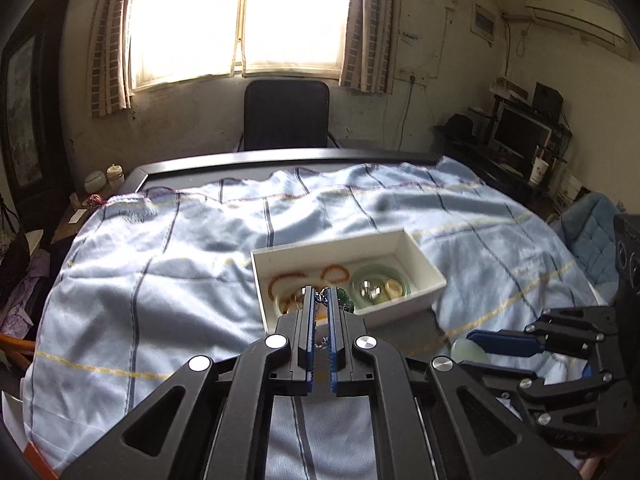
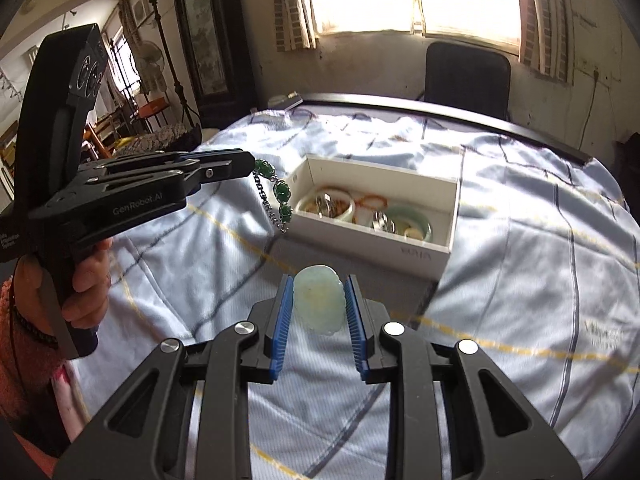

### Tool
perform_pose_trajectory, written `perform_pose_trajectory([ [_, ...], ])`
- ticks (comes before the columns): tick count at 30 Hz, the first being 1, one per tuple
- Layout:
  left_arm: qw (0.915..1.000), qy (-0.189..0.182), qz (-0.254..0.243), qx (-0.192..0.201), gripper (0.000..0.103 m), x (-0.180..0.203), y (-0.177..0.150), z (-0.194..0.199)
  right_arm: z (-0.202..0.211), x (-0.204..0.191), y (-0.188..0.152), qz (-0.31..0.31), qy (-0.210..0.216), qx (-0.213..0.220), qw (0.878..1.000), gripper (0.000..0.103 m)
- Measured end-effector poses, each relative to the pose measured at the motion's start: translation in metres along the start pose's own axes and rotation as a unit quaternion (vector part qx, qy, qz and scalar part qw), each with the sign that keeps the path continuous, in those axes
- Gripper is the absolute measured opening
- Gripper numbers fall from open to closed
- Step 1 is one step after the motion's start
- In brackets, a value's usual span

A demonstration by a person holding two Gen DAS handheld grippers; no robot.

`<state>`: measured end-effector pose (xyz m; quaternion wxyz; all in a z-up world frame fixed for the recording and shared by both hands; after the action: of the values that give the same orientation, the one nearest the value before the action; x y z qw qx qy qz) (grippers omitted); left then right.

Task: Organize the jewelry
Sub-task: 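Carry the chain and jade disc over the white box and open both tools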

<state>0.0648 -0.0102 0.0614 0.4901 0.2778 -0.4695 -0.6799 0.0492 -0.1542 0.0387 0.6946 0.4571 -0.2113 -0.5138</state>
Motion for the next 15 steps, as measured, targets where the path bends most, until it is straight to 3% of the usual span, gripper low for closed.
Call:
perform_pose_trajectory([
  [7,0.9997,0.009,0.022,-0.005,0.005,-0.008,0.023,-0.025,-0.020,0.016,0.032,-0.011,-0.017,0.011,1.000,0.026],
  [15,0.9981,0.025,0.039,-0.042,0.006,-0.022,0.014,-0.070,-0.071,0.046,0.044,-0.041,-0.030,-0.020,0.999,0.026],
])
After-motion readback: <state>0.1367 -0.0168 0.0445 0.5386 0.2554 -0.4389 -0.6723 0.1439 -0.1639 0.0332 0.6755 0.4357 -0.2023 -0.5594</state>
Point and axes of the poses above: each gripper's, at about its wrist camera, not at the fingertips, and z roughly against the way its jaws point, x to its right, y to its top, the point moved 4 cm from there along -z, roughly the way its jaws point, and after that the axes turned 15 degrees about x, right-handed, at the moved point
